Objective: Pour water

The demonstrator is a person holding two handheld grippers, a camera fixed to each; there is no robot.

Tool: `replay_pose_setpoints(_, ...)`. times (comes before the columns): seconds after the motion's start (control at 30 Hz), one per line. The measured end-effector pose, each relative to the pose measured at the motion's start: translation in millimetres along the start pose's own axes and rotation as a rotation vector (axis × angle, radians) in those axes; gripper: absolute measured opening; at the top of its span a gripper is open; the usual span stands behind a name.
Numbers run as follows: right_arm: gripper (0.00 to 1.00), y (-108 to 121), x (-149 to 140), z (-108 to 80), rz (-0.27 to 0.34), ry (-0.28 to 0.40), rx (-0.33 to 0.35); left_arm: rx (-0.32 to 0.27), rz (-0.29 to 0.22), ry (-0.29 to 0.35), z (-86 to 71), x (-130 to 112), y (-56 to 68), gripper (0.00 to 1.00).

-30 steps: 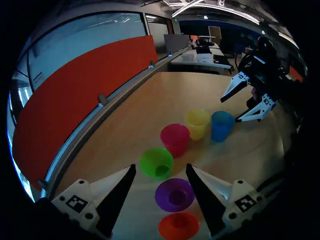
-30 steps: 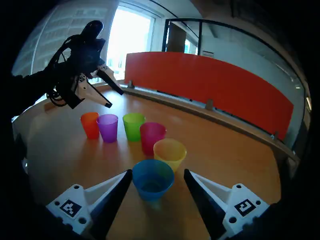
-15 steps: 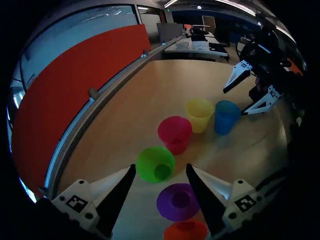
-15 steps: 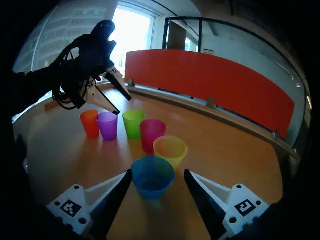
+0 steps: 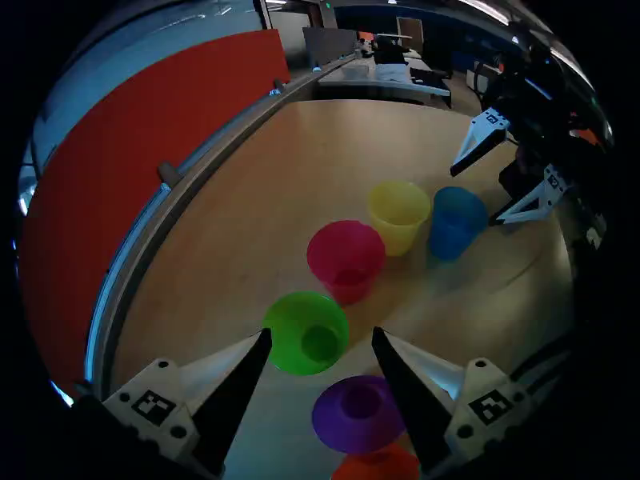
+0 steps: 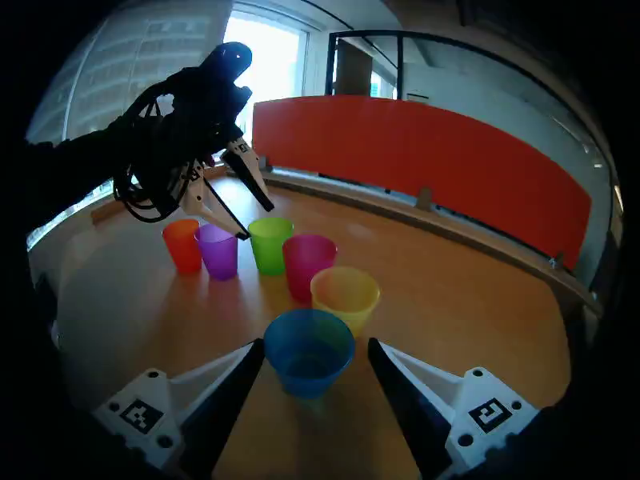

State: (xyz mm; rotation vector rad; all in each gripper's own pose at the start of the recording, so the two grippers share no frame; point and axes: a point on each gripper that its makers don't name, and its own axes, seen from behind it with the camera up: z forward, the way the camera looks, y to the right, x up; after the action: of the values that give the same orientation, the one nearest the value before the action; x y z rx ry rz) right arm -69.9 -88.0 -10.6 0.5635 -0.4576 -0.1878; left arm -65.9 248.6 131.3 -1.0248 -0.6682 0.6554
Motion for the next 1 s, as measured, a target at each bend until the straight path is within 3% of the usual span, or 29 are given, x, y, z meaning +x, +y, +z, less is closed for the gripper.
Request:
replay_pose_setpoints(0.5,1.00,-2.3,0.4,0.7,-0.005,0.000,0.007,0.007,-0.037,-0.016,7.8,-6.5,-12.5,0.93)
replay_pose_setpoints(0.7,1.00,-3.6,0.4,0.7,-0.008,0.001,0.010,-0.009,-0.076,-0.024,9.2,-12.0,-13.6,0.93)
replay_pose_setpoints(1.0,1.00,-2.5,-0.4,1.4,-0.009,0.001,0.009,-0.013,-0.085,-0.037,12.1,-17.3,-13.1,0.93)
